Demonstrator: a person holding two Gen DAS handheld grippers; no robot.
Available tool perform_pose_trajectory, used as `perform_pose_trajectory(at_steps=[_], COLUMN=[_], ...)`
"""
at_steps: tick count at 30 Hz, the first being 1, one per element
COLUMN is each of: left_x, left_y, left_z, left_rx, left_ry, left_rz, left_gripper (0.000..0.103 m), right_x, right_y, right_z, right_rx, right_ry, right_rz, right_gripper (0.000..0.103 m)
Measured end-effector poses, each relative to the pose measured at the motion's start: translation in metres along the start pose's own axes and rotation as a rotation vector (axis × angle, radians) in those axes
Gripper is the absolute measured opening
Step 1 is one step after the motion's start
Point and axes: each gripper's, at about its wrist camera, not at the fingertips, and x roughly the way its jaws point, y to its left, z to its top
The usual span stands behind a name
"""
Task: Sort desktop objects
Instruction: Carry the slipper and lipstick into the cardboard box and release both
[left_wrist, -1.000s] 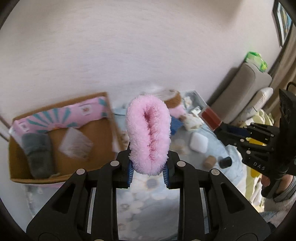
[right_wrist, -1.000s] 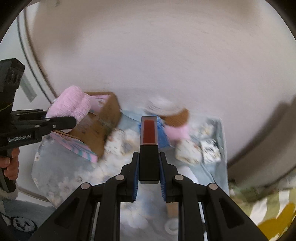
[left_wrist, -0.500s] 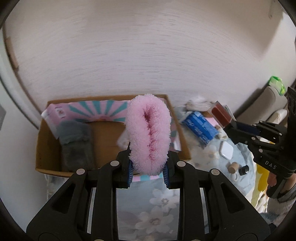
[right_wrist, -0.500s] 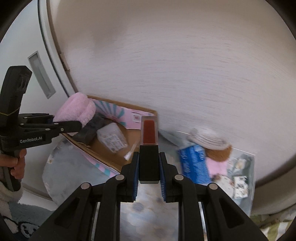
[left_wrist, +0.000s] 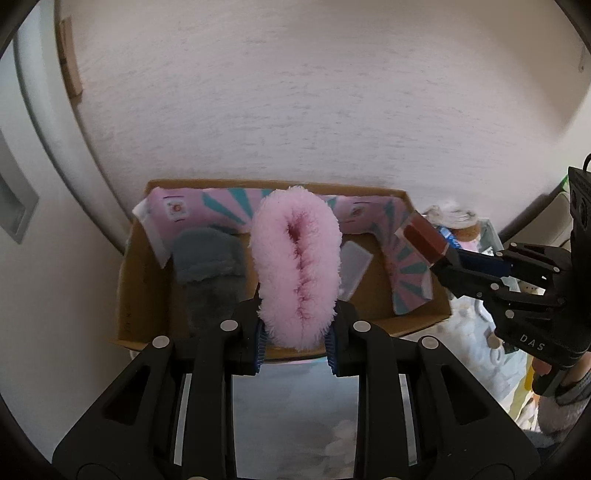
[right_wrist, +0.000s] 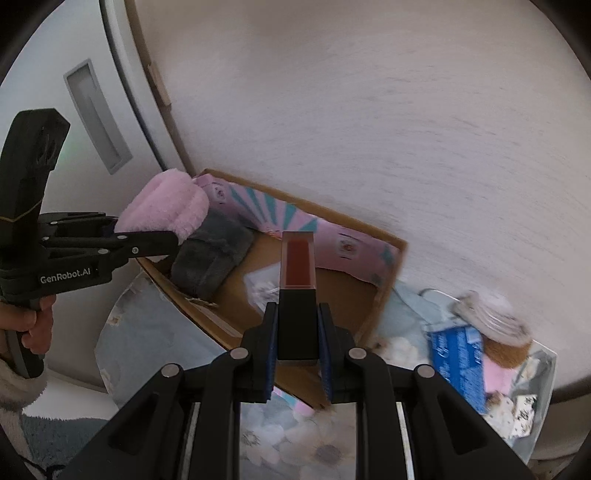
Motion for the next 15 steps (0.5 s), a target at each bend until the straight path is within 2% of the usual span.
perform_pose_trajectory(at_steps=[7,8,9,10,11,12,13,14,15], left_x=[0.012,0.013,0.014,0.016,0.018,0.019,0.019,0.018,0.017], left_y=[0.025,0.027,0.030,0.032,0.033,0.035,0.037,0.038,0.040], left_z=[0.003,0.005,0.007,0.009,0.011,0.014,0.015,0.015,0.016], left_rx=[-0.016,-0.015,-0.016,-0.015,-0.014,-0.015,-0.011,-0.006,-0.003], left_ry=[0.023,0.025,0.028,0.035,0.044,0.047,0.047,0.045,0.040], left_rz=[-0.003,-0.002,0.004,0.011,0.030,0.069,0.090,0.101,0.105], left_gripper=[0.022,0.027,0.033,0.062,0.102,0.100,0.102,0.103,0.103], right_x=[0.030,0.036,0.042,0.046,0.048,0.048,0.044,0.038,0.032], right_y=[0.015,0.016,0.018,0.019,0.021,0.020,0.018,0.015,0.011], right_z=[0.016,0.020,0.023,0.026,0.029,0.031,0.033,0.034,0.035], right_rx=[-0.012,-0.015,-0.020,-0.027,-0.034,-0.032,-0.018,-0.002,0.016], right_ry=[0.042,0.061,0.081,0.093,0.087,0.082,0.063,0.038,0.015], right_rz=[0.028,0.027,0.021,0.004,-0.029,-0.055,-0.079,-0.081,-0.076], right_gripper=[0.018,0.018,0.018,0.023,0.040,0.051,0.069,0.073,0.073])
